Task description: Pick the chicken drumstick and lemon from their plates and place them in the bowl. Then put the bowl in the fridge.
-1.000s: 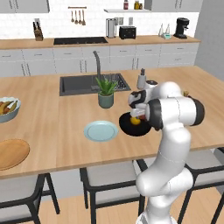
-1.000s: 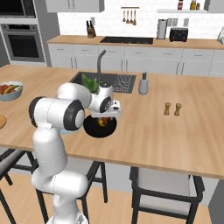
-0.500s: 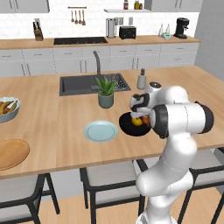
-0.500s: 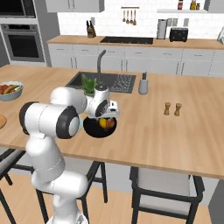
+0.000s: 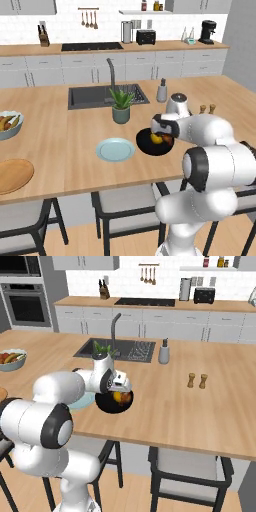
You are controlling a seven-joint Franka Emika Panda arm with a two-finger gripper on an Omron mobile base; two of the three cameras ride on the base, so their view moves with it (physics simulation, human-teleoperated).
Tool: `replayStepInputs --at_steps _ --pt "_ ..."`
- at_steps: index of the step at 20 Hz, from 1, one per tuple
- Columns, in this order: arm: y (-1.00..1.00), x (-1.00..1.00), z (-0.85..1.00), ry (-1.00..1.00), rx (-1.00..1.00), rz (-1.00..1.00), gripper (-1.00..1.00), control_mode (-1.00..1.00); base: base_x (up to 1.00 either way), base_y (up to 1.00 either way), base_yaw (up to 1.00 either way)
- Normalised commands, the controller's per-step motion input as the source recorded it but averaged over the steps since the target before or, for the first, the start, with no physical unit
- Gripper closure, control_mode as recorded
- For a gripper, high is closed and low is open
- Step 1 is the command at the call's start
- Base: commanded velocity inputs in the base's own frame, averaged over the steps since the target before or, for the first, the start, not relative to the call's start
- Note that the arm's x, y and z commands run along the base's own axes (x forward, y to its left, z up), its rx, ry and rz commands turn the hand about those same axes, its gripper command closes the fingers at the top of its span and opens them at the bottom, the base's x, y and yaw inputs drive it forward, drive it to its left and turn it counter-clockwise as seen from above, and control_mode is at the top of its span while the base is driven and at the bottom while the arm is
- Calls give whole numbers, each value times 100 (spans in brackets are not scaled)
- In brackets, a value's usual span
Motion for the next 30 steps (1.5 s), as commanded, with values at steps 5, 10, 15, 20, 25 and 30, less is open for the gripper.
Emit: replayStepInputs --at_steps 5,10,15,20,25,30 --pt "-1 -72 31 6 16 -53 -100 -100 0 0 0" --pt "0 -51 32 2 36 -45 -100 -100 0 0 0" --pt "-14 -34 -3 3 40 -34 -100 -100 0 0 0" --pt "0 13 -34 5 3 -14 -100 -100 0 0 0" --pt "0 54 -33 4 1 -2 -100 -100 0 0 0" --pt "0 64 -24 6 1 0 -100 -100 0 0 0"
